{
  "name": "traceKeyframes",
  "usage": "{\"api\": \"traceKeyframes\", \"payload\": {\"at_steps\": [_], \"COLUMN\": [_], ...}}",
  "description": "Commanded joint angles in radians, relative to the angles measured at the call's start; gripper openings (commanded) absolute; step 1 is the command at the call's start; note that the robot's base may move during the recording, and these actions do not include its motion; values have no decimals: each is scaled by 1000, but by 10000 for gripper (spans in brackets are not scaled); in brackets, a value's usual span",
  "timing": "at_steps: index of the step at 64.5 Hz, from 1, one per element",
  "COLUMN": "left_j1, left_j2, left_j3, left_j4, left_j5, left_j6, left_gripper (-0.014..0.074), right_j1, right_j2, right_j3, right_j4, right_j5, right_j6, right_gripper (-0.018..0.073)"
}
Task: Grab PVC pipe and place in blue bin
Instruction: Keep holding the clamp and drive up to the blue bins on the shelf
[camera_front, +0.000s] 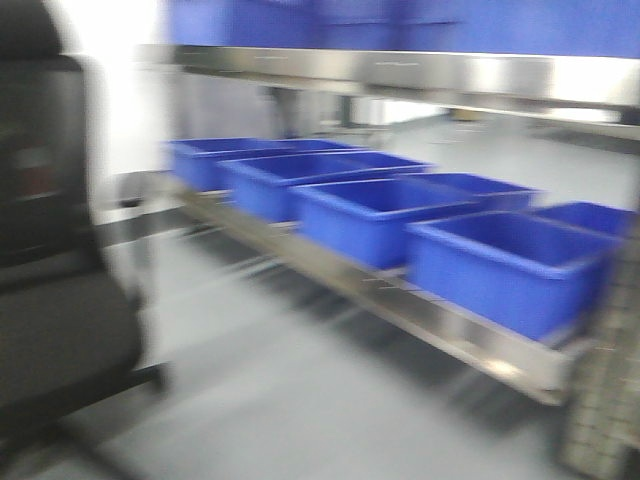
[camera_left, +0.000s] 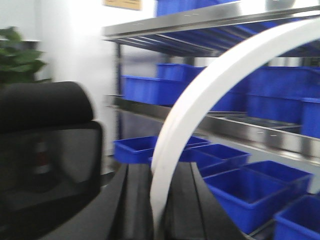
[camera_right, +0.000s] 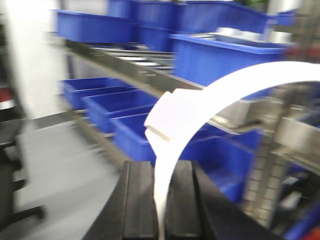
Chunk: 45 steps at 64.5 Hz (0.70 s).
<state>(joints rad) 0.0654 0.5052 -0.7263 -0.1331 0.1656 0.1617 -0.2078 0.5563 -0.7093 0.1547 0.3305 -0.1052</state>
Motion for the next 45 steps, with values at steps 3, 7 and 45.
{"api": "traceKeyframes", "payload": {"at_steps": [3,7,45], "left_j1": [2,2,2], "left_j2": [-5,-7,-14], "left_j3": [-2,-2,-2], "left_j4": [-2,-2,-2], "left_j5": [-27,-27,-27], "left_j6": [-4,-4,-4], "left_gripper": [-111,-111,-111], "right_j1": [0,0,0], "right_j2": [-5,-5,-9], "right_j3": [2,2,2], "right_j4": [-6,-6,-6], "right_j5": [-23,-23,-23], "right_j6": [-5,-5,-5], "right_gripper": [-155,-155,-155]}}
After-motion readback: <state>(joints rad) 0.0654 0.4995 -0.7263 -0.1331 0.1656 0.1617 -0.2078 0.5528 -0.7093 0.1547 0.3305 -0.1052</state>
